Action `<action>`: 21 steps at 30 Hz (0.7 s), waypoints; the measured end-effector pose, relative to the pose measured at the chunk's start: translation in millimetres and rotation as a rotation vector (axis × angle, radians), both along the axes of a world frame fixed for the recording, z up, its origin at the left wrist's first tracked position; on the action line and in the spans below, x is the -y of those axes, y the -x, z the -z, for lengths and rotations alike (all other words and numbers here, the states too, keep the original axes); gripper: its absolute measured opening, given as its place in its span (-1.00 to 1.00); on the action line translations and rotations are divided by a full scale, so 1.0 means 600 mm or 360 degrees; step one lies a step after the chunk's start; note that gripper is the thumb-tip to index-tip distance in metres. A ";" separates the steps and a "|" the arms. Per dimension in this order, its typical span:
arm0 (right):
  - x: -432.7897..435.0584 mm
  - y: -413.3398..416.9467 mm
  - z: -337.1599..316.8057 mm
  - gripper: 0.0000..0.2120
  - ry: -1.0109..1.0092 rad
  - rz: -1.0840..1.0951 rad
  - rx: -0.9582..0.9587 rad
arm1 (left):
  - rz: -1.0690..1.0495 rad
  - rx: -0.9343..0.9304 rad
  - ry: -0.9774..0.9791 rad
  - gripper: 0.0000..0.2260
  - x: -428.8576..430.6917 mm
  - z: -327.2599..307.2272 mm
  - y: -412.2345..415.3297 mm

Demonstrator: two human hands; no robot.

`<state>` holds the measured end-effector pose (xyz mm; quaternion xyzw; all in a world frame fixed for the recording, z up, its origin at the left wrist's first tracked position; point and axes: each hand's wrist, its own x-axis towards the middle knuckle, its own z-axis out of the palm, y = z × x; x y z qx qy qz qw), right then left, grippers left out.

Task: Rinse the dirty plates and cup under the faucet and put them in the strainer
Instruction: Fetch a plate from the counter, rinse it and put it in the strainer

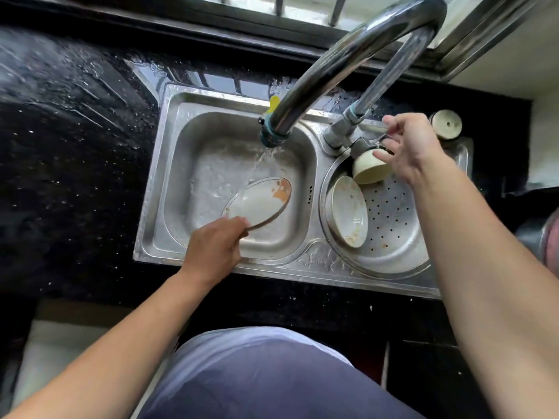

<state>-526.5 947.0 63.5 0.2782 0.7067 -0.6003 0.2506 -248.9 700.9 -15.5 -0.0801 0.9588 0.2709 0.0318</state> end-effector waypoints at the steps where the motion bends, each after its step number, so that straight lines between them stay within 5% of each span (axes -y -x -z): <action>1: 0.004 0.000 0.003 -0.55 -0.0024 -0.0032 -0.0013 | -0.0002 -0.0011 0.0014 -0.83 0.001 -0.001 -0.003; 5: -0.002 -0.016 0.020 -0.17 -0.0012 -0.0002 -0.0055 | -0.0099 -0.0094 -0.0190 -0.75 -0.005 -0.004 -0.008; 9: -0.006 -0.086 0.047 -0.17 -0.0210 -0.0158 -0.0118 | -0.0233 -0.0009 -0.0405 -0.86 -0.011 -0.004 0.011; 16: -0.006 -0.206 0.058 -0.44 -0.0275 -0.1635 -0.0268 | 0.0165 0.0036 -0.0465 -0.89 -0.032 -0.039 0.072; 21: -0.041 -0.227 0.043 -0.87 -0.0399 -0.1525 -0.0432 | 0.0345 0.0043 -0.0685 -0.85 -0.052 -0.061 0.126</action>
